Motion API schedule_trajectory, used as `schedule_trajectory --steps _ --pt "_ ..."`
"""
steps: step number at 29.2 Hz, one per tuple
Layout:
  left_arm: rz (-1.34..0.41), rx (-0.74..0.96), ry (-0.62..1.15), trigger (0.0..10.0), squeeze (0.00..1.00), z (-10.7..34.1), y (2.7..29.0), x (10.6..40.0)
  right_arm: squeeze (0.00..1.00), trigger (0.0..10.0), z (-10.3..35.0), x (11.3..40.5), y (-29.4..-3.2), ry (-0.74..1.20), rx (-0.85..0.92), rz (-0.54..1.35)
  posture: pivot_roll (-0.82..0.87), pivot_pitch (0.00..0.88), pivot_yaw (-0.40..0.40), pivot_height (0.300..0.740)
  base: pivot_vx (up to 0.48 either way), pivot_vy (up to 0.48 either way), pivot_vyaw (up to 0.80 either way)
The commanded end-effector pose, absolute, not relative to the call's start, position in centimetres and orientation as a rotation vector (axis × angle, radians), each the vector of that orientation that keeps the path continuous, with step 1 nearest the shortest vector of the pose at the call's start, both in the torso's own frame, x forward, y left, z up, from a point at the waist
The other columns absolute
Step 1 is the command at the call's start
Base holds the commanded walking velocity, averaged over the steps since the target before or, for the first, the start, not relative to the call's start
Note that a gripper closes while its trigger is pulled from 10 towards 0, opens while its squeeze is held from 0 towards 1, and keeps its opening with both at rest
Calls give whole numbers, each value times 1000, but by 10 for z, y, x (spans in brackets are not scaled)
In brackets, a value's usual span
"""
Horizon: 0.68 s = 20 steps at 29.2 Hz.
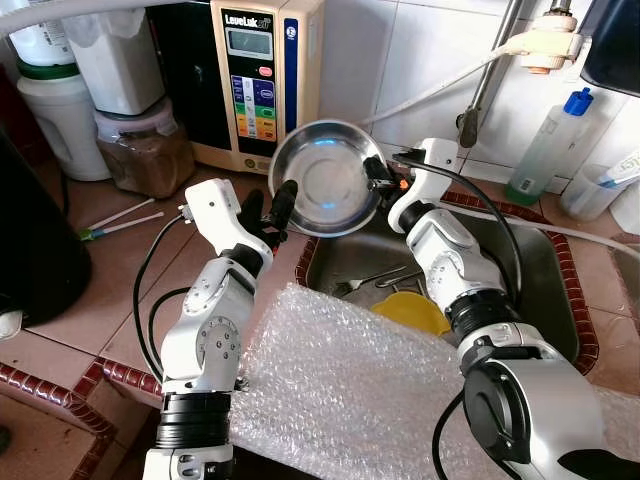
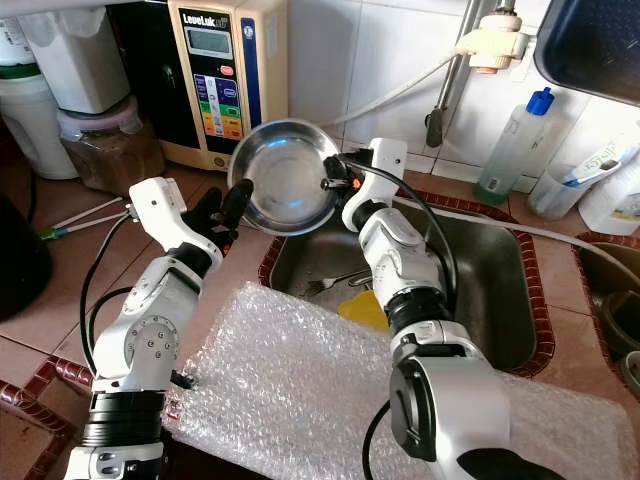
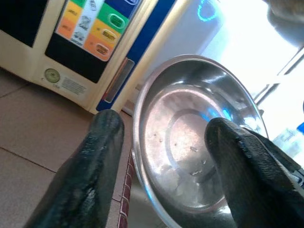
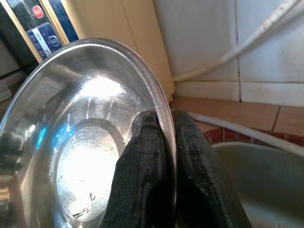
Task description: Kitchen organization
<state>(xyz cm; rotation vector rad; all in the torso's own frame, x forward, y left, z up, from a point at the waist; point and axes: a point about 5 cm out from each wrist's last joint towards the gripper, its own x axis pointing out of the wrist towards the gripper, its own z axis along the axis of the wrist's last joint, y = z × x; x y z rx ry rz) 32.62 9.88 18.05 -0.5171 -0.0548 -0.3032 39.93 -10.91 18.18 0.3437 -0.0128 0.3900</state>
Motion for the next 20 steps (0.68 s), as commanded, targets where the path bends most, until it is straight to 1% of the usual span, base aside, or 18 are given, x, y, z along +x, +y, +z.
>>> schedule_trajectory --steps 1,5,7,9,10,12,16,18,20 --pt "-329 -456 -56 10000 1000 183 91 325 0 0 183 400 -114 -23 339 363 129 0 -17 740 0 0 0" --pt "-339 -449 -66 10000 1000 185 91 324 0 0 184 401 -122 -45 327 331 131 0 -18 740 0 0 0" --pt "-370 -391 -61 10000 1000 183 90 324 0 0 183 401 -131 -46 275 290 133 0 -21 740 0 0 0" --pt "-378 -375 -57 10000 1000 182 90 323 0 0 183 401 -134 -47 251 277 133 0 -21 740 0 0 0" --pt "-394 -351 -52 10000 1000 181 90 323 0 0 181 401 -139 -43 224 251 134 0 -21 740 0 0 0" --pt "-449 -280 -26 10000 1000 175 86 320 0 0 178 400 -153 -40 95 194 134 0 -22 740 0 0 0" --pt "-500 -203 26 10000 1000 164 81 316 0 0 169 397 -172 -19 -46 122 133 0 -21 740 0 0 0" --pt "-511 -200 29 10000 1000 163 80 316 0 0 168 396 -174 -13 -63 116 133 0 -21 740 0 0 0" --pt "-563 -147 59 10000 1000 158 76 313 0 0 159 394 -180 24 -89 104 129 0 -23 740 0 0 0"
